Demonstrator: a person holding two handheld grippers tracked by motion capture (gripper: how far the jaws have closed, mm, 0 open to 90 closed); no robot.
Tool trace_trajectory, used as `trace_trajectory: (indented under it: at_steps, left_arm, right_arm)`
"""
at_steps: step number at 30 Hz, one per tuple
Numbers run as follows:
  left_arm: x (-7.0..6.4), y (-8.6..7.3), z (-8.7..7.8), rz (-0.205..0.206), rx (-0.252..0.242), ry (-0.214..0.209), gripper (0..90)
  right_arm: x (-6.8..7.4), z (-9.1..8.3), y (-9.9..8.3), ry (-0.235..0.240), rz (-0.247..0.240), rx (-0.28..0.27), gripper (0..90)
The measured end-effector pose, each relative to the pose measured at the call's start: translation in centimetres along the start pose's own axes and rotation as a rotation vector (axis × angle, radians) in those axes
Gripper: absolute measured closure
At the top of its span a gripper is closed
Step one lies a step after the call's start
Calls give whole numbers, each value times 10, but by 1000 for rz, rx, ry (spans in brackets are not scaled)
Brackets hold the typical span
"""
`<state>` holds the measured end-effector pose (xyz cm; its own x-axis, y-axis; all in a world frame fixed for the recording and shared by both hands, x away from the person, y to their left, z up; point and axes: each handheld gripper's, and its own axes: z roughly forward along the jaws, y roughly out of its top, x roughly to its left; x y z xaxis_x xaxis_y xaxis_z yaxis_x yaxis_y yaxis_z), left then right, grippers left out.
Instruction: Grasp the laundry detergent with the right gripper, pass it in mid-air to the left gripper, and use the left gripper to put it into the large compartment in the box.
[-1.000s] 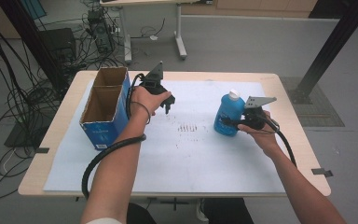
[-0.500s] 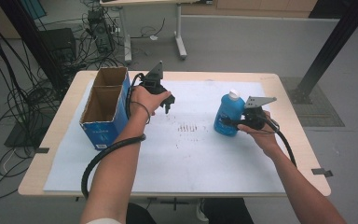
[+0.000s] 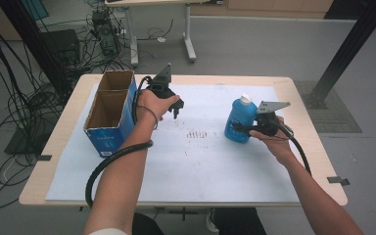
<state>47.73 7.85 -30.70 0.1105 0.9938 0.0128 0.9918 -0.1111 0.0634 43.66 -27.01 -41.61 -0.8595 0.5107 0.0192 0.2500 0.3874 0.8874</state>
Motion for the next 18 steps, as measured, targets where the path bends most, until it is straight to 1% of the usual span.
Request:
trace_trajectory:
  at_steps: [8, 18]
  left_arm:
    - [0, 0, 0, 0, 1, 1, 57]
    - [-1, 0, -2, 14, 0, 2, 57]
  right_arm:
    - [0, 0, 0, 1, 1, 0, 452]
    - [0, 0, 0, -2, 0, 0, 452]
